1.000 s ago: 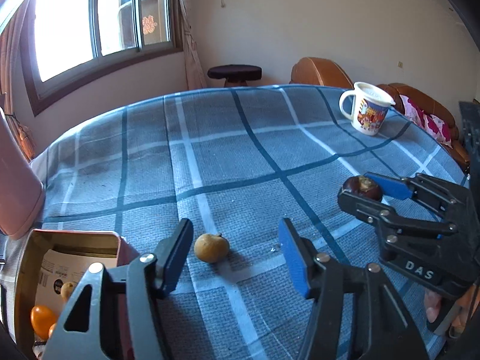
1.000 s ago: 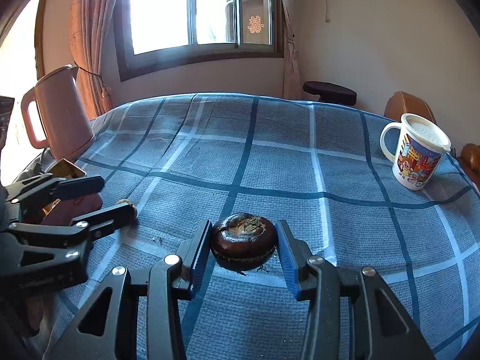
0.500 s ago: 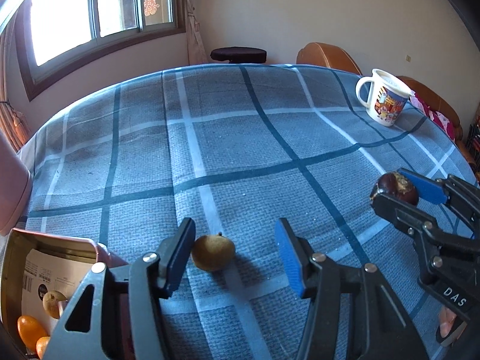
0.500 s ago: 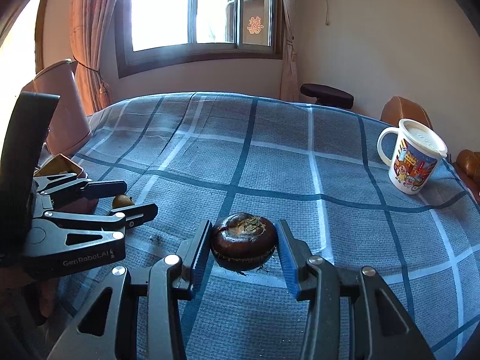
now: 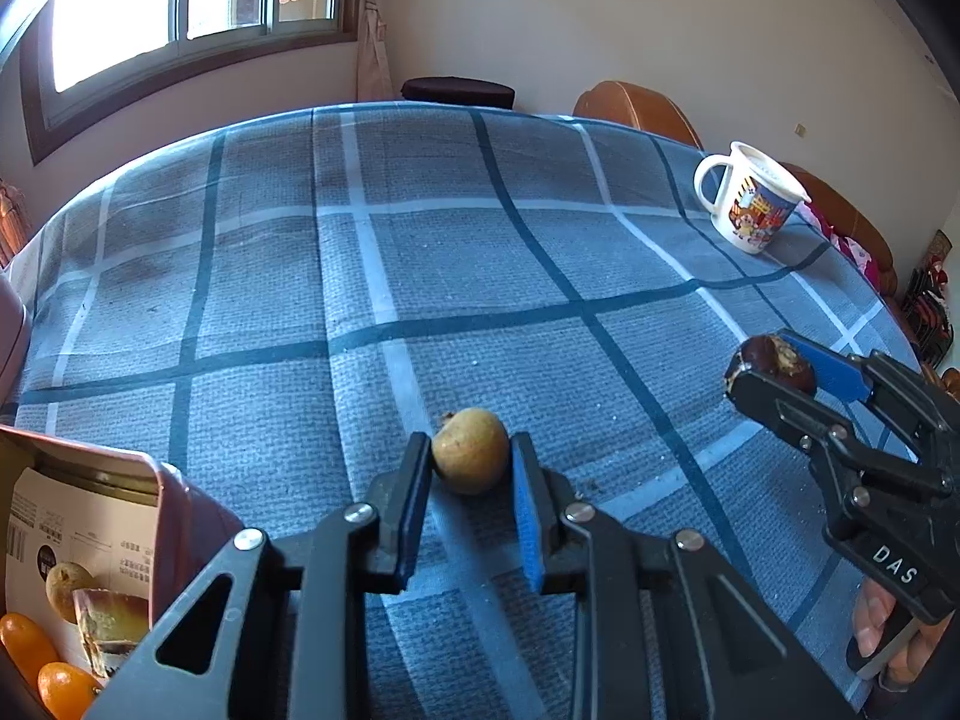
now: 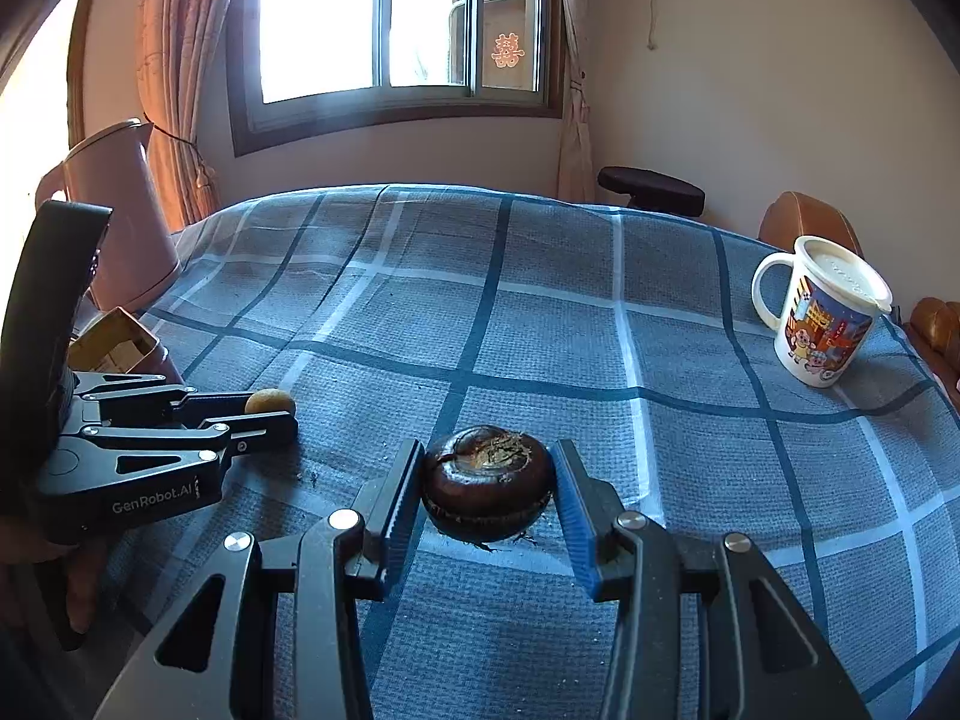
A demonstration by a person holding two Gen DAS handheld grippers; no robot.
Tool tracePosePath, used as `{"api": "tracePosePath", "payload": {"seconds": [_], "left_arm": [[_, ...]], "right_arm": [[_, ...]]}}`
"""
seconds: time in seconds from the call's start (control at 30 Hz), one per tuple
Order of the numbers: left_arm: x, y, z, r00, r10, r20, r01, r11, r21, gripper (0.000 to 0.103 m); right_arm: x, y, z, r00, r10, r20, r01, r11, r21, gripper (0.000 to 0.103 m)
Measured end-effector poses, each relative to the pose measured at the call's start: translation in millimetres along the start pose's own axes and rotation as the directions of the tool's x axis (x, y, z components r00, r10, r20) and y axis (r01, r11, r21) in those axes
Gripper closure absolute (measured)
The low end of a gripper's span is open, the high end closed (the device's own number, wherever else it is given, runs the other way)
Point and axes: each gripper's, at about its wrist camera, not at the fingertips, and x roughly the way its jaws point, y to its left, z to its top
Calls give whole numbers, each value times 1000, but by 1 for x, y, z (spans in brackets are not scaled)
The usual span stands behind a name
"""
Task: Organize fruits
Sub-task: 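Grasp the small tan round fruit with the left tool while the right tool holds the purple fruit, then carry the tan fruit toward the tin with the left tool while the right tool carries the purple fruit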
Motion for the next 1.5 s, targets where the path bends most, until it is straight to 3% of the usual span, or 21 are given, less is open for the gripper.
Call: {"api": "tracePosePath", "payload": {"seconds": [0.47, 1.07, 1.33, 1.5], "left_arm": [[-32, -16, -2, 985, 26, 169, -41, 996, 81, 75], [-53, -16, -10, 960, 28, 277, -45, 997, 56, 75], [-64, -22, -17, 942, 44, 332, -70, 995, 67, 75], [-75, -29, -23, 920, 65, 386, -103, 992, 78, 75]], "right_arm": [[-12, -1, -1, 998, 15, 63, -15, 1000, 3, 58], [-33, -1, -4, 984, 34, 172, -35, 999, 0, 58], [-42, -1, -5, 974, 41, 222, -41, 999, -5, 58], [-46, 0, -7, 968, 41, 249, -40, 999, -6, 58]]}}
